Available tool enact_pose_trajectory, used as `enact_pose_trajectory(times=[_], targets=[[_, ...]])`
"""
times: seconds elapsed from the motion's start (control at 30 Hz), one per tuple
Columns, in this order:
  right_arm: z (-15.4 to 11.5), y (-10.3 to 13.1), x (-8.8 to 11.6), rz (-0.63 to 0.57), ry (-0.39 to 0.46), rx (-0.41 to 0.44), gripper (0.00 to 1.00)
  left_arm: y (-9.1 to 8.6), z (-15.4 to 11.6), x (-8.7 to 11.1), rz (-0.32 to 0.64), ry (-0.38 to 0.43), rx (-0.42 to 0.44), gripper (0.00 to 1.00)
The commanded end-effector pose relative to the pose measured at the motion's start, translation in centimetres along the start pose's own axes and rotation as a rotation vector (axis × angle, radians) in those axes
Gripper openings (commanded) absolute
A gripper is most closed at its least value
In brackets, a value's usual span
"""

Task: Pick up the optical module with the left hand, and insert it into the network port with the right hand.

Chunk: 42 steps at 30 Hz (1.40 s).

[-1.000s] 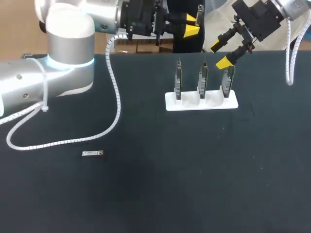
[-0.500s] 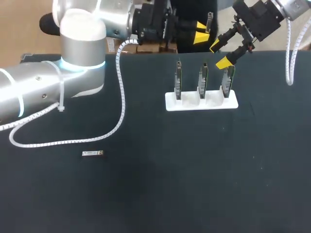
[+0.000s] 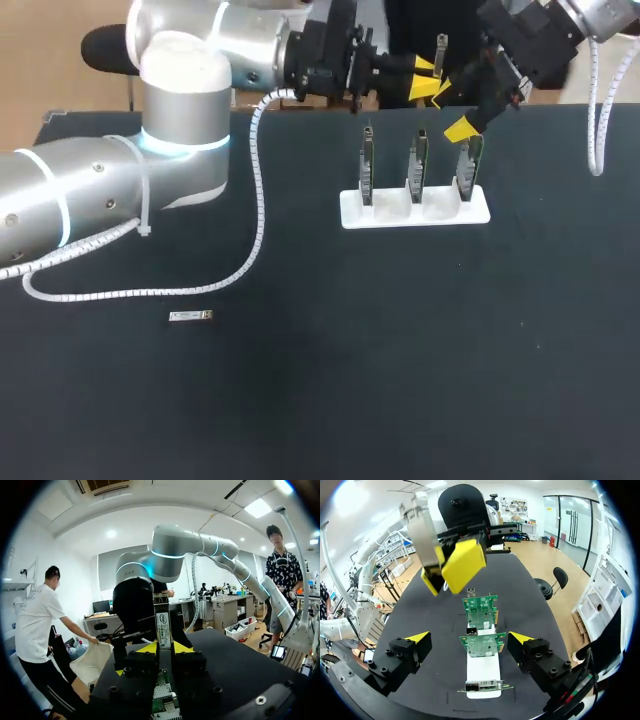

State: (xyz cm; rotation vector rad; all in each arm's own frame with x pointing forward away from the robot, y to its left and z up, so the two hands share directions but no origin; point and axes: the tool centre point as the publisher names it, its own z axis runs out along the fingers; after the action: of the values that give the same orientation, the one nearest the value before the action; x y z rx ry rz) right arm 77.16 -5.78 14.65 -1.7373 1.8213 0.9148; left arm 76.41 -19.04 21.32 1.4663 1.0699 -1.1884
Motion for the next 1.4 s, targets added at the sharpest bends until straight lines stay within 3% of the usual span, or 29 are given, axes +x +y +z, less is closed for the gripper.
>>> enact_pose_trajectory(times=[0.03,0.6,1.1,1.4], targets=[[0.0,0.2,0.0,-0.001,-0.001,0.004,1.0,-0.4,0.4,0.5,-0.02,-0.006,-0.009,0.0],[0.0,0.2,0.0,-0.001,-0.001,0.004,1.0,-1.2,0.0,3.4,-0.105,0.067,-0.041,0.0],[0.0,0.2,0.0,-0.001,-0.001,0.004,1.0,-1.0,-0.5,4.3,-0.135,0.088,-0.119,0.0],[0.0,0.2,0.0,-0.001,-0.001,0.004,1.0,-0.8,-0.3,5.1,-0.147,0.097,-0.119,0.0]])
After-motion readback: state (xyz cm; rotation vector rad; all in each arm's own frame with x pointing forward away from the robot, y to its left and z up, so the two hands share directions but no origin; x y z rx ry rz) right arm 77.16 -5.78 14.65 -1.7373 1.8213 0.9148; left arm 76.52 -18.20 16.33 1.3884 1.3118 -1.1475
